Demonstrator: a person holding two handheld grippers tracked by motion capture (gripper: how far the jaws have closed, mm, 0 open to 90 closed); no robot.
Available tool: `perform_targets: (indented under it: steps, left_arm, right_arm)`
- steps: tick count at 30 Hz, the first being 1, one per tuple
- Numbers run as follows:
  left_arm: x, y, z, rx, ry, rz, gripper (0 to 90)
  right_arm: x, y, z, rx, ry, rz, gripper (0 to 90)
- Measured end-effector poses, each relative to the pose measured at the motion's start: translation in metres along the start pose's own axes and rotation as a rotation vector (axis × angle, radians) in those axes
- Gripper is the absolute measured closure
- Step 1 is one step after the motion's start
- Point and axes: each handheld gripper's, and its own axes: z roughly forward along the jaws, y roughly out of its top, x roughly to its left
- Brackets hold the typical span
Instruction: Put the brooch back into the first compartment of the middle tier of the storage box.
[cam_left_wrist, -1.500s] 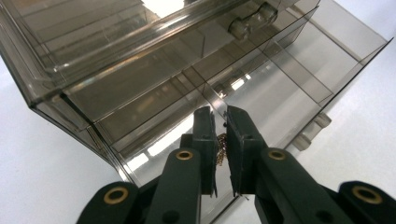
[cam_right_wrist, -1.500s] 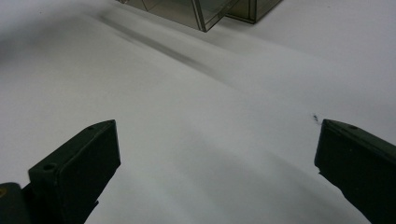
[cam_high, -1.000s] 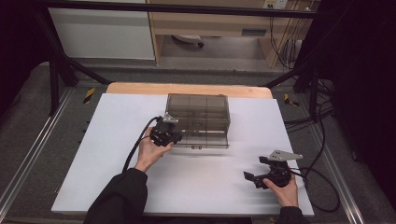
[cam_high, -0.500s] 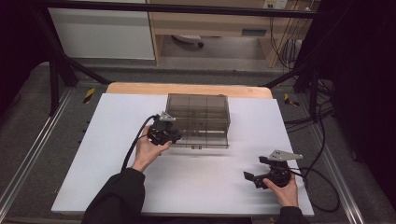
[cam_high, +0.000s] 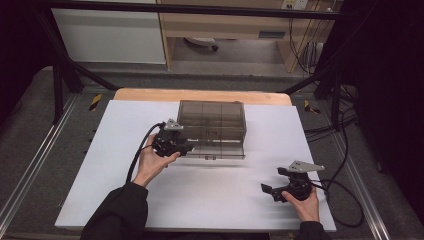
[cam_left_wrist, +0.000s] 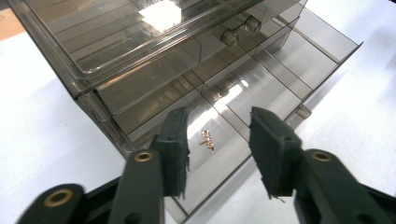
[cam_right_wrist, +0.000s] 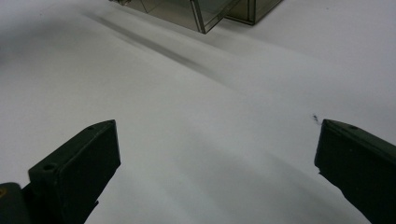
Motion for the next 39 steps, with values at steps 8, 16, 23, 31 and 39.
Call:
perform_targets:
  steps: [8,16,23,31,39]
  left_arm:
    - [-0.001,-0.004,-0.01,-0.012,-0.004,0.007,42.8]
    - [0.001,-0.015,-0.024,-0.009,0.014,0.024,29.3]
    - [0.007,-0.032,-0.034,-0.01,0.031,-0.001,19.4]
    - [0.016,-0.056,-0.04,-0.044,0.044,-0.003,11.9]
    - [0.021,-0.079,-0.049,-0.03,0.063,-0.034,9.4]
  right_arm:
    - [0.0,0.0,0.0,-0.001,0.0,0.001,0.5]
    - [0.0,0.0,0.0,-0.001,0.0,0.001,0.5]
    - [0.0,0.0,0.0,0.0,-0.001,0.003,0.5]
    - [0.0,0.0,0.001,0.001,-0.001,0.002,0.5]
    - [0.0,0.0,0.0,0.004,0.0,0.001,0.5]
